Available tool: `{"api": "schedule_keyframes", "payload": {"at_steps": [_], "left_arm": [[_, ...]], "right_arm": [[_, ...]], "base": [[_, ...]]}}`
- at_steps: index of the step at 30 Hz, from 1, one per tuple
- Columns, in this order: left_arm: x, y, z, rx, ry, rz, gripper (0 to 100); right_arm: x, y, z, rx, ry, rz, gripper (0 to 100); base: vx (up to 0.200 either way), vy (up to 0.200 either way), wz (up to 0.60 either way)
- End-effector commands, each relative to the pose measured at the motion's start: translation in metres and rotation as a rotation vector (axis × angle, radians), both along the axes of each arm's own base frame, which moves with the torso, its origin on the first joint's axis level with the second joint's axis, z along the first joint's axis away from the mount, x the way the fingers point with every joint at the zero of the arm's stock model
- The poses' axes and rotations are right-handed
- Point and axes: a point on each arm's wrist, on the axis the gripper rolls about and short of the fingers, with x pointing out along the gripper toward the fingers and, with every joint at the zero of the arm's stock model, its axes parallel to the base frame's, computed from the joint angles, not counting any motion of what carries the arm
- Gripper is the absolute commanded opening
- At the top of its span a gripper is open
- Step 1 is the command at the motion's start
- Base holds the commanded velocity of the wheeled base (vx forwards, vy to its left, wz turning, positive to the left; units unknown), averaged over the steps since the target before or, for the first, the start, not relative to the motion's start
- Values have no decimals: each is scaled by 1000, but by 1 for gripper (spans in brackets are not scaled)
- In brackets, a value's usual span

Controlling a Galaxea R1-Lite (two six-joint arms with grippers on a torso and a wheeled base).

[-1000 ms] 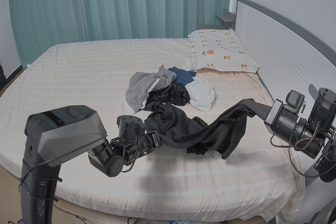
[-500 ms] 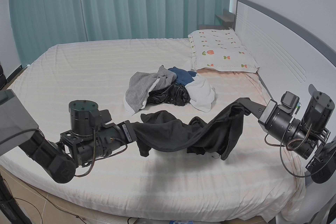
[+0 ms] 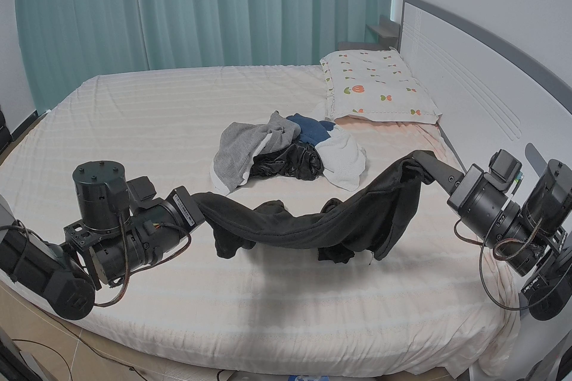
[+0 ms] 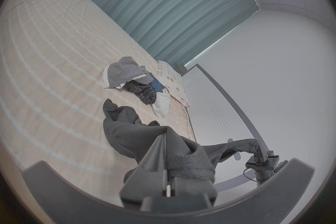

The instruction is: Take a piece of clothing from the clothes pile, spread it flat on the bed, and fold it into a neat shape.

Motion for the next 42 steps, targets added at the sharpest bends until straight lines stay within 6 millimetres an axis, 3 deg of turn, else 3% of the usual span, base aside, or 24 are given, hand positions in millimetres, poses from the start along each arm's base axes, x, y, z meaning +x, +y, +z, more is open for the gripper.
{"api": "schedule_keyframes", "payload": {"at_steps": [1,8,15,26,42], "left_arm": [[-3,2,2,0,-9,12,0],[-10,5,-8,22,36,24,0],[-12,6,-10,27,45,30,0],[-12,5,-11,31,47,41,0],[-8,1,-20,49,76,41,0]], "right_arm": [[-2,0,-6,-14,24,9,0],[-2,-3,-12,-26,53,3,0],[9,3,-32,-52,123,-4,0],[9,5,-36,-59,139,2,0],[11,2,-39,-67,155,-10,0]], "base": [[0,0,0],[0,0,0],[0,0,0],[-164,0,0],[0,0,0]]}}
